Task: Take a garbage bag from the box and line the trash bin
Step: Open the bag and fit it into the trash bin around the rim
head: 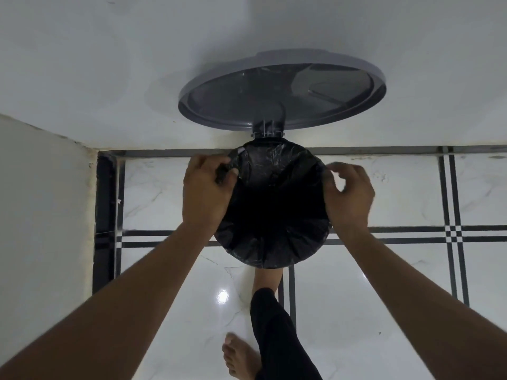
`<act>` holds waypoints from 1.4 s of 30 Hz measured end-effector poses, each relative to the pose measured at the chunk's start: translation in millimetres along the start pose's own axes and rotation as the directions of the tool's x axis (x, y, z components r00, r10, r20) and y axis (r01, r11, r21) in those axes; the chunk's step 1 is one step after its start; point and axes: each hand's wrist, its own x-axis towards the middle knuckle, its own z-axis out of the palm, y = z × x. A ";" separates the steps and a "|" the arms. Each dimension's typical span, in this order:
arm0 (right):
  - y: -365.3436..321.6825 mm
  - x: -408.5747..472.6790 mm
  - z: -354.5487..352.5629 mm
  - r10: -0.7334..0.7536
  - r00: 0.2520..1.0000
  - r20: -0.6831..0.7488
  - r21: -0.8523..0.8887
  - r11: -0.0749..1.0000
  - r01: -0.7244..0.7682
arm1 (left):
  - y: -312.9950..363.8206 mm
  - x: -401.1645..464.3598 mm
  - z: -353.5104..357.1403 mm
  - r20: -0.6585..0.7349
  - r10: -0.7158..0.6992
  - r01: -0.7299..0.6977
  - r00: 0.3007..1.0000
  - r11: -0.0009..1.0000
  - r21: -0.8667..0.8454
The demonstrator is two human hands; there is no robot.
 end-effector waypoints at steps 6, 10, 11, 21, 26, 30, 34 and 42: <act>-26.8 54.9 37.1 -0.510 0.799 0.320 -0.144 0.807 0.573 | -1.8 45.9 18.5 0.235 0.196 -0.263 0.952 0.915 0.306; -29.8 65.1 40.9 -0.523 0.761 0.384 -0.160 0.774 0.612 | -1.9 57.0 19.6 0.223 0.255 -0.313 0.941 0.907 0.283; -30.4 66.1 40.3 -0.531 0.761 0.372 -0.149 0.775 0.614 | -1.9 60.7 19.5 0.215 0.256 -0.306 0.943 0.918 0.252; -31.4 72.7 41.6 -0.464 0.813 0.353 -0.093 0.847 0.524 | -13.9 99.5 28.7 0.329 -0.144 0.138 0.933 0.990 0.041; -32.3 76.2 41.2 -0.418 0.834 0.360 -0.041 0.886 0.462 | -11.7 106.6 21.2 0.477 -0.131 0.177 0.869 0.983 -0.053; -32.0 78.1 42.5 -0.370 0.853 0.367 -0.010 0.916 0.402 | -14.0 111.2 16.5 0.559 -0.230 0.375 0.797 0.914 -0.157; -30.3 82.0 45.0 -0.304 0.879 0.366 -0.012 0.943 0.331 | -21.1 109.1 14.6 0.629 -0.250 0.493 0.737 0.834 -0.246; -34.5 89.2 52.8 -0.093 0.910 0.404 -0.165 0.971 0.172 | -23.2 106.7 21.1 0.629 -0.260 0.443 0.733 0.884 -0.151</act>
